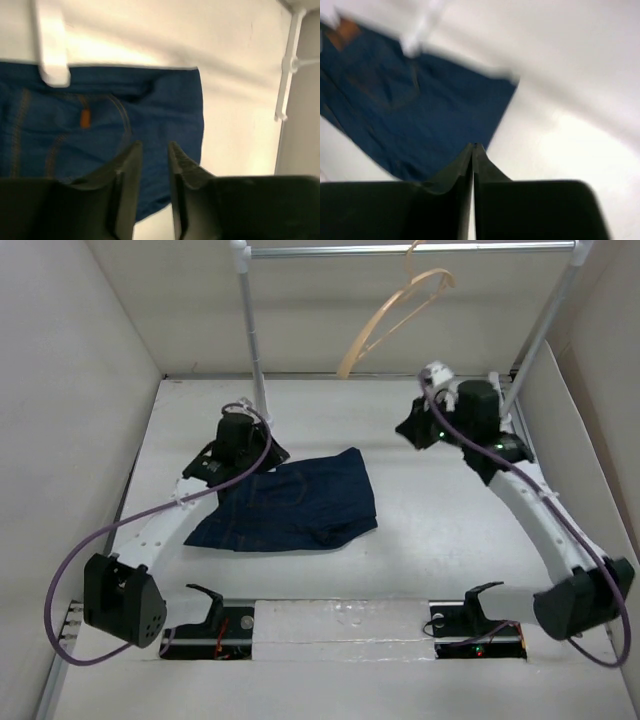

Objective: Place the trousers on the hanger
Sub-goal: Pick up the hanger from the clothesline.

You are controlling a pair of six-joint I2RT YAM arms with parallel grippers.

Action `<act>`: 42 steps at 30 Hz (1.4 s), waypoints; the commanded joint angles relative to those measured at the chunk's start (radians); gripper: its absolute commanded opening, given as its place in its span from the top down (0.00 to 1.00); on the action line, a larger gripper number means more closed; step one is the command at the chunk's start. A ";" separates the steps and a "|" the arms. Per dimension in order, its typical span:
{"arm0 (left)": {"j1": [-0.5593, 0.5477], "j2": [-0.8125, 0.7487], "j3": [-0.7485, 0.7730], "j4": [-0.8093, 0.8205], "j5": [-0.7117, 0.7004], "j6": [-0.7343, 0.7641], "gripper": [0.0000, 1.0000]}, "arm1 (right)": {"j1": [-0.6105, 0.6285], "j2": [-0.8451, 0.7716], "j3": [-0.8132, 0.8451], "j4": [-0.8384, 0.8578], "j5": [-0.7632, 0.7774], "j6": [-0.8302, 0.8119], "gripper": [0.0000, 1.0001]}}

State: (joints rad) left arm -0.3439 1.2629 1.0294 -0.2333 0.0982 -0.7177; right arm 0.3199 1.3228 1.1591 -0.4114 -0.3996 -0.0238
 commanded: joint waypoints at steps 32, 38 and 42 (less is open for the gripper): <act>-0.550 0.026 -0.134 -0.015 -0.179 -0.121 0.89 | -0.064 0.461 0.559 1.110 -0.257 0.932 0.07; -0.550 0.009 -0.134 -0.032 -0.190 -0.134 0.89 | -0.042 0.521 0.593 1.151 -0.245 0.992 0.41; -0.550 -0.008 -0.135 -0.046 -0.204 -0.135 0.88 | -0.033 0.497 0.600 1.073 -0.237 0.928 0.74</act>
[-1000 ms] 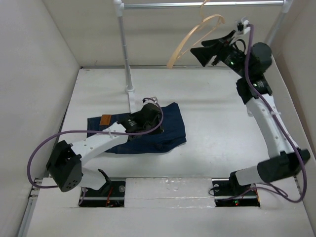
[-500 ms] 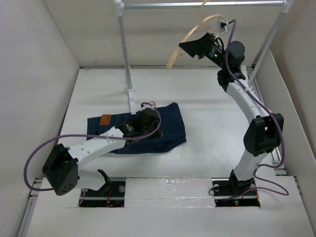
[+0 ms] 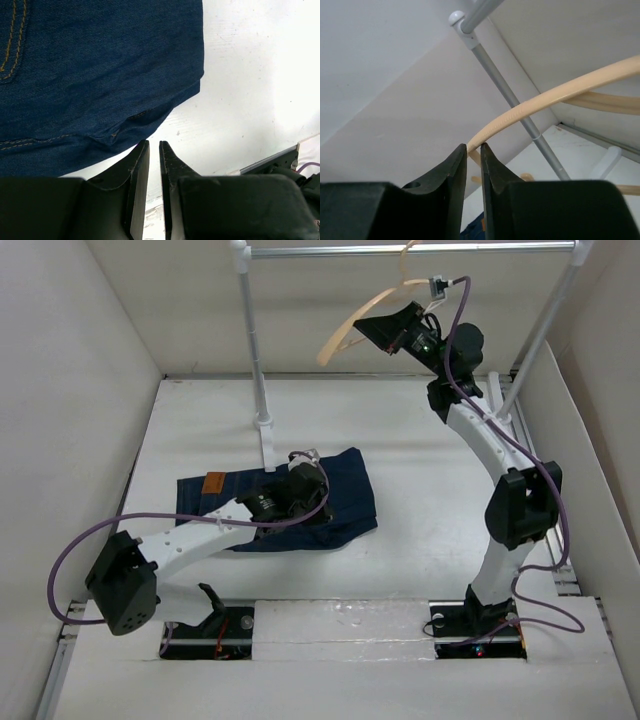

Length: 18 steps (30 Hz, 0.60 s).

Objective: Place the trousers on the hanger
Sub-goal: Pick up the hanger from the clothesline.

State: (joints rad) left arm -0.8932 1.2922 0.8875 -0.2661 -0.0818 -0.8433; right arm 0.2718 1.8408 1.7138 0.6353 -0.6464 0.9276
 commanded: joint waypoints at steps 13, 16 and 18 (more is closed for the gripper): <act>-0.001 -0.048 0.001 -0.004 -0.007 -0.016 0.88 | 0.004 -0.124 -0.060 -0.002 0.048 -0.033 0.36; -0.001 -0.059 -0.013 0.002 -0.001 -0.020 0.88 | 0.004 -0.106 -0.082 0.045 0.051 -0.007 0.21; -0.001 -0.064 -0.013 -0.002 -0.001 -0.020 0.88 | 0.004 -0.080 -0.057 0.049 0.053 0.014 0.20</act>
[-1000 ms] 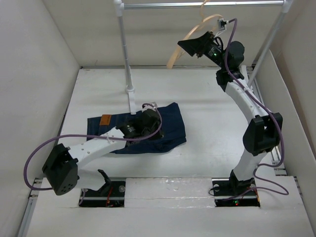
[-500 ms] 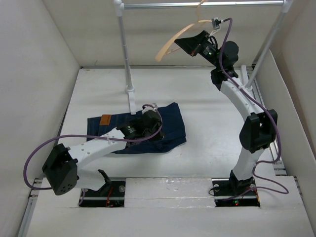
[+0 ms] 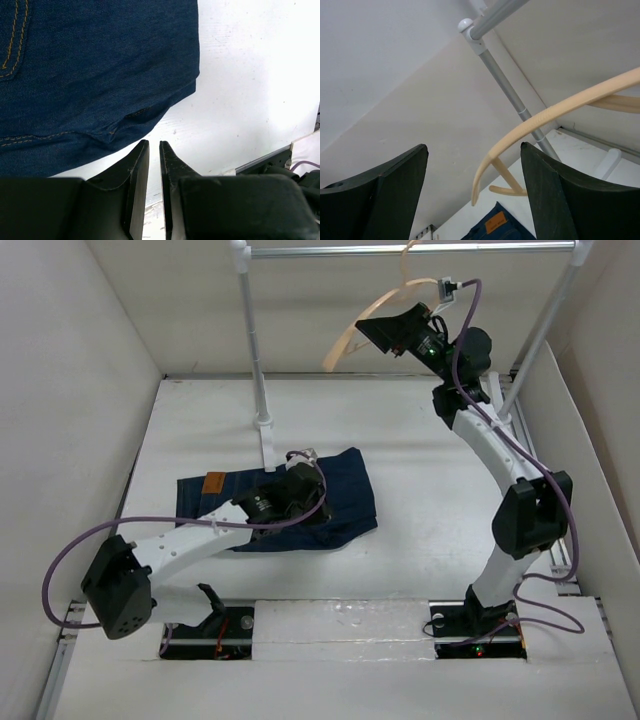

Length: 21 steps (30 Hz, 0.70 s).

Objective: Place the trousers on the hanger
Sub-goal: Pick up the hanger from the clothesline.

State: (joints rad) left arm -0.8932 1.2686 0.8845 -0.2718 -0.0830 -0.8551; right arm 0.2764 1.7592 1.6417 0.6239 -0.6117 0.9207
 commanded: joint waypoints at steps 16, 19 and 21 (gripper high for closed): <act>-0.001 -0.129 -0.045 -0.055 -0.033 -0.033 0.88 | 0.043 0.142 0.167 0.056 0.075 0.060 0.86; -0.001 -0.140 -0.019 -0.069 -0.044 -0.029 0.88 | 0.043 0.111 0.185 -0.008 0.058 -0.012 0.94; -0.001 -0.141 0.031 -0.082 -0.047 -0.021 0.88 | 0.023 0.094 0.199 -0.035 0.034 -0.028 0.99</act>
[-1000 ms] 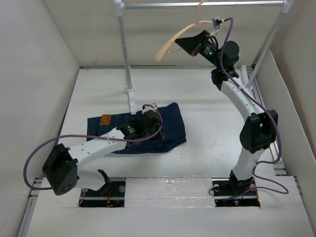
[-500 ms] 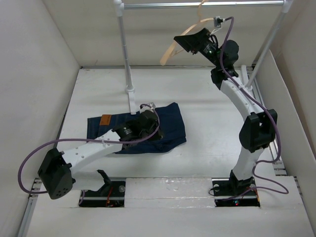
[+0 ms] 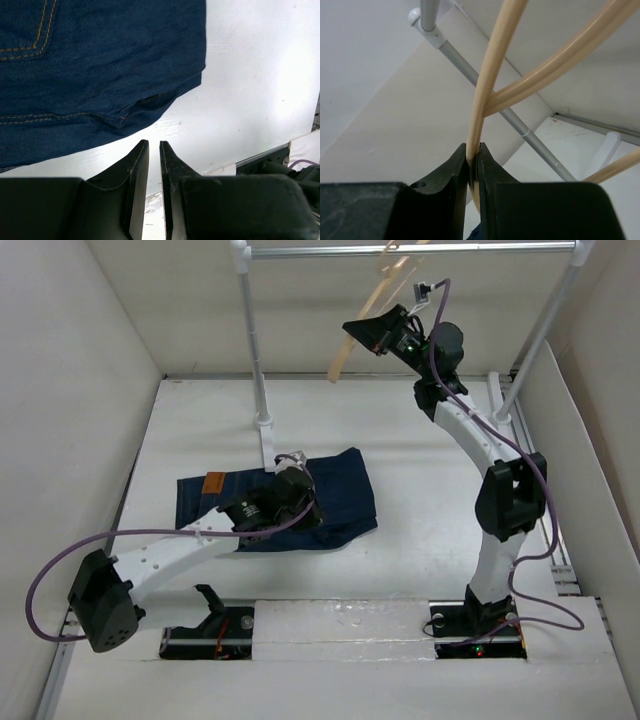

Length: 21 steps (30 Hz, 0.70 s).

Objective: Place the trousers on the hanger
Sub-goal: Pick up the hanger from the clothesline.

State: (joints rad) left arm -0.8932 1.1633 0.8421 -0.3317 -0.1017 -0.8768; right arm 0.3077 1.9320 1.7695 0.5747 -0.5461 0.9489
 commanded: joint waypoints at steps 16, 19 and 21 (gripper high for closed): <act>0.043 -0.010 0.627 -0.083 -0.020 0.128 0.55 | -0.061 -0.428 -0.332 -0.315 -0.199 -0.337 1.00; 0.043 0.071 0.748 -0.101 -0.023 0.168 0.55 | -0.061 -0.497 -0.433 -0.401 -0.198 -0.444 1.00; 0.043 0.119 0.825 -0.102 -0.018 0.189 0.54 | -0.061 -0.522 -0.481 -0.421 -0.210 -0.466 1.00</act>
State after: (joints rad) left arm -0.8505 1.2179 1.5799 -0.4461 -0.1337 -0.7494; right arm 0.2432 1.4616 1.3319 0.2043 -0.7235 0.6106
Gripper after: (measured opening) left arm 0.452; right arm 0.157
